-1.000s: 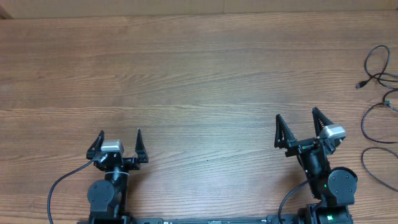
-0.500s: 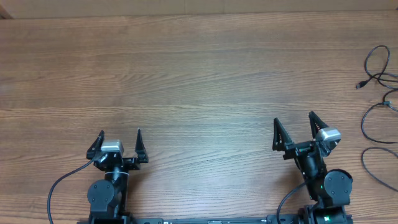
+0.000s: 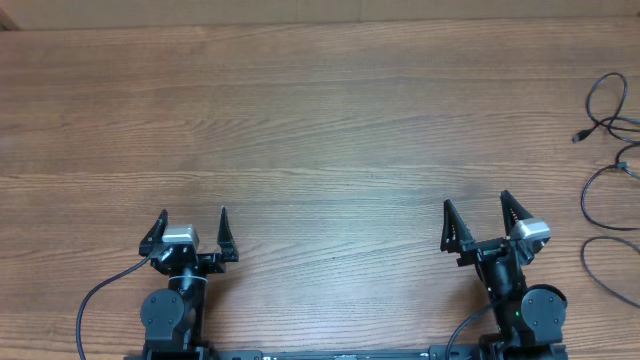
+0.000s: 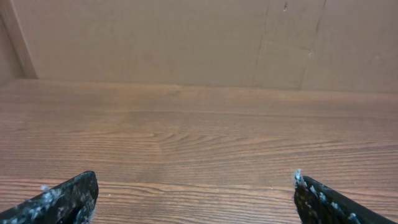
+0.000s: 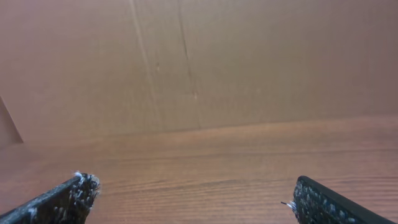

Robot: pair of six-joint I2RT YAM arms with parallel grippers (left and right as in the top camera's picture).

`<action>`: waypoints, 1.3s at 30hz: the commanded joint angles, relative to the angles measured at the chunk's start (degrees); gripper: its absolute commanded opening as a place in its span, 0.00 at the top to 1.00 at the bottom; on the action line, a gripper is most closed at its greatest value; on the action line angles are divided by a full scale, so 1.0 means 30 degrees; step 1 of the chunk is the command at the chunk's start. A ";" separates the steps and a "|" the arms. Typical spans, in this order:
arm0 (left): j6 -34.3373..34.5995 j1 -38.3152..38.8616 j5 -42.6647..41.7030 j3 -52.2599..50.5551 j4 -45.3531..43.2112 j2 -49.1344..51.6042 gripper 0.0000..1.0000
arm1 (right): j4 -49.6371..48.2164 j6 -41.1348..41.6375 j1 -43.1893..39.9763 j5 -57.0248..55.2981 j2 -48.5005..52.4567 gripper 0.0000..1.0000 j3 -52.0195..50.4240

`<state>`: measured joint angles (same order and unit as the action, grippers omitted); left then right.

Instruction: Untangle cables

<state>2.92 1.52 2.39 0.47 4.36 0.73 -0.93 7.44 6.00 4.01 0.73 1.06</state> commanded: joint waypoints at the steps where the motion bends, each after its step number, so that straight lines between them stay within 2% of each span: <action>1: 0.0168 0.0109 0.0197 -0.0058 -0.0022 -0.0160 0.00 | 0.0423 -0.0102 -0.0080 -0.0350 -0.0197 0.00 -0.0204; 5: 0.0168 0.0109 0.0197 -0.0058 -0.0022 -0.0160 0.00 | 0.1967 -0.0095 -0.0073 -0.0758 -0.0197 0.00 -0.0197; 8: 0.0168 0.0109 0.0197 -0.0058 -0.0022 -0.0160 0.00 | 0.1938 -0.0240 -0.0080 -0.0954 -0.0189 0.00 -0.0197; 22: 0.0168 0.0109 0.0197 -0.0058 -0.0022 -0.0160 0.00 | 0.1931 -0.4816 -0.0073 -0.0597 -0.0189 0.00 -0.0197; 39: 0.0168 0.0109 0.0197 -0.0058 -0.0022 -0.0160 0.00 | 0.1938 -0.4787 -0.0226 -0.0765 -0.0189 0.00 -0.0197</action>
<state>2.92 1.52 2.42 0.47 4.36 0.75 5.17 -6.44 5.98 2.13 0.69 1.06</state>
